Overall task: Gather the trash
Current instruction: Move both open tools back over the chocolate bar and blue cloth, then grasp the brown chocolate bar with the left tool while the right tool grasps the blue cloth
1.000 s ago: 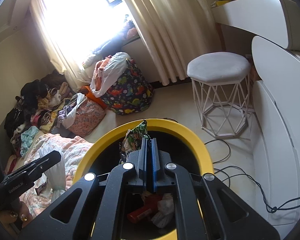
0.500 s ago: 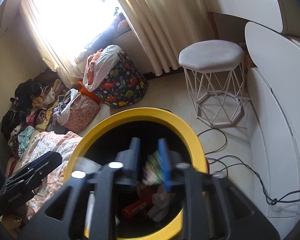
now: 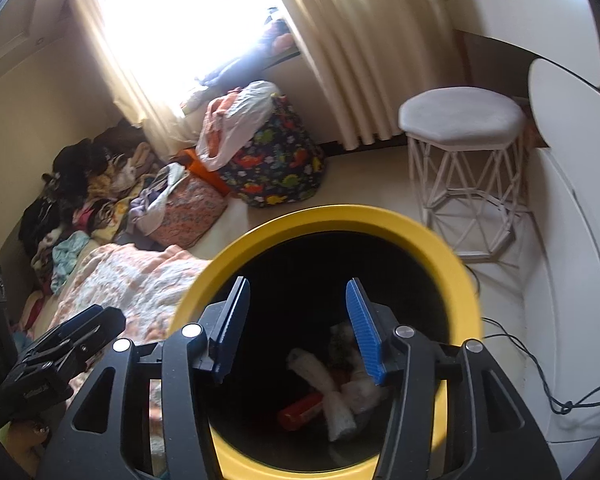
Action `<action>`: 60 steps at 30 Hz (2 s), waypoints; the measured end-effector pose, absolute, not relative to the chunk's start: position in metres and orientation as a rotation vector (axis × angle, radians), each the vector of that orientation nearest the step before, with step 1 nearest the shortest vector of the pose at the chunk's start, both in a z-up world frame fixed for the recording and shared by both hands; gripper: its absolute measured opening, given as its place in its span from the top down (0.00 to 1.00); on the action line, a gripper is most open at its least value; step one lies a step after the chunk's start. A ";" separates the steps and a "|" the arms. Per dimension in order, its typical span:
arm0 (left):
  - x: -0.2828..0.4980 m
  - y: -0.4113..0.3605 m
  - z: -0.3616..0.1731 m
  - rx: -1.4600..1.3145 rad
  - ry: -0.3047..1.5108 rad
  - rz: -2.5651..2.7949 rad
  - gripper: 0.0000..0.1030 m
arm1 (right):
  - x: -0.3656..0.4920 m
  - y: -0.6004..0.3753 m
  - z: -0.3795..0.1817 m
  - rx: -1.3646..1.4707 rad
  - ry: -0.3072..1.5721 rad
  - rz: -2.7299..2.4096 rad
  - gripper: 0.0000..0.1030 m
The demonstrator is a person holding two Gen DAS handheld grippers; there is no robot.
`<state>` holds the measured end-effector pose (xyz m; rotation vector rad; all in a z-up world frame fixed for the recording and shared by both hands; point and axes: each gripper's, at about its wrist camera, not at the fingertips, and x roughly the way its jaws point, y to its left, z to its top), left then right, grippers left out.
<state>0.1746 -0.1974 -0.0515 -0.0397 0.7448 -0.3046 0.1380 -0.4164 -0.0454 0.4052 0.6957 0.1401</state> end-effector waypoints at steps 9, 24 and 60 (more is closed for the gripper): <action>0.167 -0.152 -0.047 -0.087 0.727 -0.216 0.12 | 0.140 -0.368 -0.037 0.353 0.704 0.256 0.48; 0.151 -0.083 -0.040 -0.170 0.700 -0.093 0.11 | 0.136 -0.289 -0.028 0.248 0.718 0.425 0.42; 0.136 0.073 -0.099 -0.330 0.807 0.142 0.20 | 0.183 -0.162 -0.039 0.070 0.773 0.603 0.29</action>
